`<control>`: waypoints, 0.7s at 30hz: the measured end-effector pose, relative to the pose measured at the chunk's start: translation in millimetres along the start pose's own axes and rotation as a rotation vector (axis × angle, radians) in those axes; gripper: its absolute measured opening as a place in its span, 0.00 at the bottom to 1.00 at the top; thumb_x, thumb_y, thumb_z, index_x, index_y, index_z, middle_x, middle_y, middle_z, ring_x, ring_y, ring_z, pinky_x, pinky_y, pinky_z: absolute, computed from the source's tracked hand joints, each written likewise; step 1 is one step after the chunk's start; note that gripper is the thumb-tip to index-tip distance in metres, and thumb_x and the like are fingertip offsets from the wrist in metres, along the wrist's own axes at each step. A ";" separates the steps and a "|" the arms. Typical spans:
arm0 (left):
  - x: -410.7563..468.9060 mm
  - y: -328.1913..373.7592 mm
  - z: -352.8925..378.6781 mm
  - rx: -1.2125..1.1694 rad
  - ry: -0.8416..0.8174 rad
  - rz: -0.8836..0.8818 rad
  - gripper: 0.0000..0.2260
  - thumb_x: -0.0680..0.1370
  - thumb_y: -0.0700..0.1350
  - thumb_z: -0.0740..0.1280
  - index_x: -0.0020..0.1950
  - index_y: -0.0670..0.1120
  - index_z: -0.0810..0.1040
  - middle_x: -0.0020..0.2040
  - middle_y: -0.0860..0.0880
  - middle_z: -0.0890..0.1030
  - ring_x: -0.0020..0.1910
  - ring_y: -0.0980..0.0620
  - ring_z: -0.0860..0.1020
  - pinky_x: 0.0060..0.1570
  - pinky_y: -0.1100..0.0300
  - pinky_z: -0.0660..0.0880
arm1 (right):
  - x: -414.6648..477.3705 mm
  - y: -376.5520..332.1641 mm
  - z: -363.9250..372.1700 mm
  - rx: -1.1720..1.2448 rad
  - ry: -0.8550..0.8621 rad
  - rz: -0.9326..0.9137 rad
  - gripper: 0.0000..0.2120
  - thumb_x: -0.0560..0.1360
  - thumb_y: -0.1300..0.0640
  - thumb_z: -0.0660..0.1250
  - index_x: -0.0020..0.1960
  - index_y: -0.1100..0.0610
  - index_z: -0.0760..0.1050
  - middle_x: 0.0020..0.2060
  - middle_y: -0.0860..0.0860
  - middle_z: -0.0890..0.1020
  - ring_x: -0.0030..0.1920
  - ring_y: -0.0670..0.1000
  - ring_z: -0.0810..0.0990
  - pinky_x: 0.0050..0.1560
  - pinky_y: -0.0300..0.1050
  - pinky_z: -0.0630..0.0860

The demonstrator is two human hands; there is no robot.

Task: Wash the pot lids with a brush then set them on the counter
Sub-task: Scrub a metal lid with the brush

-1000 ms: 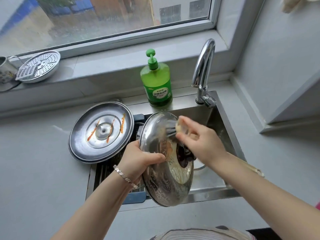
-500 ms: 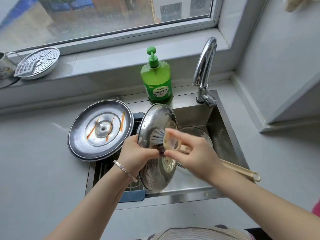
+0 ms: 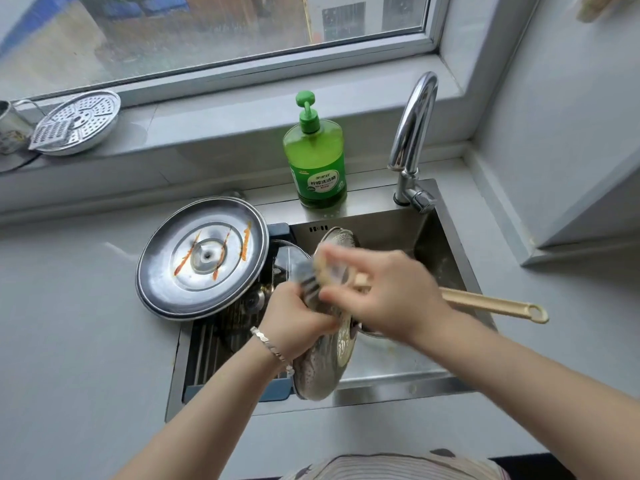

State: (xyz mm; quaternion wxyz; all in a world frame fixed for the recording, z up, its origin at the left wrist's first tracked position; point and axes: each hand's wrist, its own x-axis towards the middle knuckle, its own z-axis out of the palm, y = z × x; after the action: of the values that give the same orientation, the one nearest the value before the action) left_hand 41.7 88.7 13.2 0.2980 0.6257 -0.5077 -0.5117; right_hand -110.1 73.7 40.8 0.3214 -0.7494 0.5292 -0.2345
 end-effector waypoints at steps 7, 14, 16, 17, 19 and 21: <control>0.1 0.8 -1.3 0.139 -0.045 0.014 0.07 0.58 0.36 0.70 0.30 0.36 0.73 0.26 0.48 0.72 0.25 0.54 0.69 0.30 0.62 0.68 | 26.6 17.0 -14.5 -0.035 0.086 0.111 0.20 0.73 0.43 0.66 0.65 0.39 0.71 0.23 0.42 0.71 0.23 0.41 0.65 0.28 0.39 0.63; -3.2 -5.6 -9.5 0.095 -0.138 0.019 0.17 0.59 0.37 0.70 0.42 0.28 0.76 0.35 0.36 0.78 0.34 0.47 0.77 0.37 0.48 0.77 | 35.5 47.3 -18.7 0.114 0.073 0.226 0.20 0.73 0.45 0.67 0.64 0.42 0.72 0.27 0.38 0.73 0.32 0.43 0.73 0.36 0.43 0.73; -8.1 -3.1 -8.8 0.064 -0.142 -0.008 0.13 0.58 0.36 0.70 0.40 0.32 0.80 0.39 0.34 0.82 0.36 0.43 0.81 0.40 0.46 0.79 | 31.3 53.1 -14.7 0.122 0.085 0.225 0.20 0.73 0.45 0.67 0.64 0.41 0.72 0.24 0.40 0.71 0.30 0.44 0.70 0.34 0.44 0.70; -9.4 -2.3 -8.6 0.036 -0.129 -0.019 0.12 0.57 0.35 0.70 0.40 0.34 0.81 0.40 0.34 0.82 0.37 0.42 0.82 0.41 0.47 0.79 | 23.6 47.1 -11.3 0.133 0.066 0.159 0.19 0.73 0.46 0.67 0.64 0.40 0.72 0.20 0.40 0.70 0.25 0.42 0.66 0.31 0.41 0.66; -9.8 -3.3 -7.8 0.008 -0.119 -0.017 0.13 0.57 0.35 0.69 0.40 0.34 0.81 0.39 0.35 0.82 0.37 0.44 0.81 0.42 0.46 0.79 | 8.3 31.1 -5.6 0.140 0.004 0.048 0.20 0.72 0.45 0.67 0.63 0.35 0.68 0.17 0.38 0.70 0.22 0.43 0.65 0.29 0.35 0.60; -8.9 -3.7 -7.2 0.022 -0.139 -0.023 0.12 0.57 0.35 0.69 0.39 0.33 0.81 0.38 0.35 0.82 0.37 0.42 0.82 0.41 0.45 0.79 | 12.2 43.0 -6.6 0.145 0.024 0.114 0.20 0.72 0.44 0.67 0.63 0.37 0.70 0.18 0.41 0.68 0.23 0.44 0.64 0.31 0.38 0.61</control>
State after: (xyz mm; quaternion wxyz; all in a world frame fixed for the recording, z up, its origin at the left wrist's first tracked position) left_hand 50.0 97.2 15.0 0.2493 0.5978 -0.5255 -0.5517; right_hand -138.3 50.7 14.1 0.3814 -0.6900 0.5564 -0.2624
